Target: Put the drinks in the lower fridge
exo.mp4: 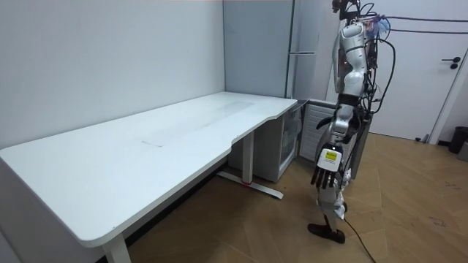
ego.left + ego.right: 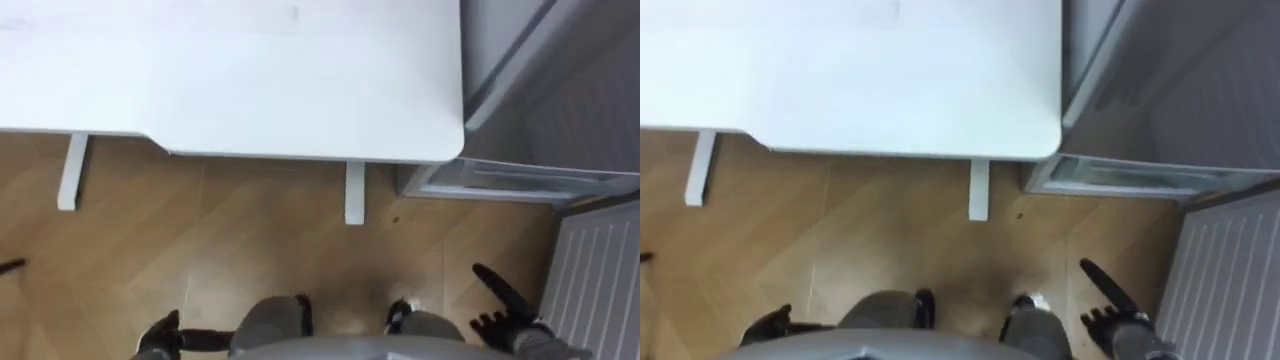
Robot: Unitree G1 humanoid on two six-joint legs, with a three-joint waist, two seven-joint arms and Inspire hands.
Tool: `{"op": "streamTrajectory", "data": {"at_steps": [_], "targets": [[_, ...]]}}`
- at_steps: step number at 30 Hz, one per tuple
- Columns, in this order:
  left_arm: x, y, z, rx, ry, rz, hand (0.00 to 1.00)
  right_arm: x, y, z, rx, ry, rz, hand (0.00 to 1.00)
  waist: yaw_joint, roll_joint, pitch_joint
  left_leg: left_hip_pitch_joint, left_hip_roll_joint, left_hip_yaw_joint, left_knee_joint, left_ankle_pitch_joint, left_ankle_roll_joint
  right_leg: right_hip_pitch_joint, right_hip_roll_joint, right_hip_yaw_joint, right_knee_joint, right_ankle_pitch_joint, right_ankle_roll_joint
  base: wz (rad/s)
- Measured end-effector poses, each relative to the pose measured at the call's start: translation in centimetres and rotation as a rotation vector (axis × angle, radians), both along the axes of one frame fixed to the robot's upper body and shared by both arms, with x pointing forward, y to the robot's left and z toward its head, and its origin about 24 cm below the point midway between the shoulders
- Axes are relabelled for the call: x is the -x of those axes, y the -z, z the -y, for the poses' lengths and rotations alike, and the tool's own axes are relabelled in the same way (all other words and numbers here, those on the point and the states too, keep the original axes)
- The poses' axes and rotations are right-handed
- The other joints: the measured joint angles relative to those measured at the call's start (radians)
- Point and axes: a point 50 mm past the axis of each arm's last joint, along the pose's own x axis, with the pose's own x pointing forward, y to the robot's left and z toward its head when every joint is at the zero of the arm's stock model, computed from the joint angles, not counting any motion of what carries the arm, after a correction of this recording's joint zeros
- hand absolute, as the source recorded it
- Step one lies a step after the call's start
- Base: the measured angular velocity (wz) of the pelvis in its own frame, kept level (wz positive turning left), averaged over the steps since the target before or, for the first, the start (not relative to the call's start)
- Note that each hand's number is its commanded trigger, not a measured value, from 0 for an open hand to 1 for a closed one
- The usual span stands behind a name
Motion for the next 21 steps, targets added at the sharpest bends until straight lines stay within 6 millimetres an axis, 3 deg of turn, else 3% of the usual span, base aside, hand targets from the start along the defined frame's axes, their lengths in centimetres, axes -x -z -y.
{"op": "streamTrajectory", "data": {"at_steps": [4,8,12,21], "targets": [[0.8,0.0,0.0,-0.012,0.005,-0.018,0.00,1.8,0.2,-0.3,-0.011,-0.112,-0.057,0.00,-0.002,-0.010,-0.0032,0.039,0.001,0.007,-0.017,0.001,-0.001,0.033,0.004,0.002,-0.029,0.000,0.000,-0.04],[1.2,0.0,-0.1,-0.035,0.072,-0.051,0.00,2.7,0.4,-0.9,-0.010,-0.389,-0.147,0.00,-0.006,-0.036,-0.0037,0.093,0.001,0.006,-0.038,0.001,-0.001,0.094,0.008,0.003,-0.062,0.001,0.002,0.00],[1.1,0.0,-0.2,-0.051,0.032,-0.039,0.00,2.2,0.4,-0.9,0.022,-0.499,-0.163,0.00,-0.014,-0.054,-0.0023,0.131,0.001,0.014,-0.048,0.001,-0.001,0.126,0.008,0.005,-0.066,0.002,0.003,-0.03],[0.8,-0.3,-1.0,-0.093,-0.049,-0.013,0.00,1.2,0.1,-0.3,0.109,-0.657,-0.186,0.00,-0.048,-0.055,-0.0045,0.204,0.003,0.038,-0.085,0.002,-0.003,0.178,0.013,0.025,-0.080,0.009,0.006,-0.07]]}}
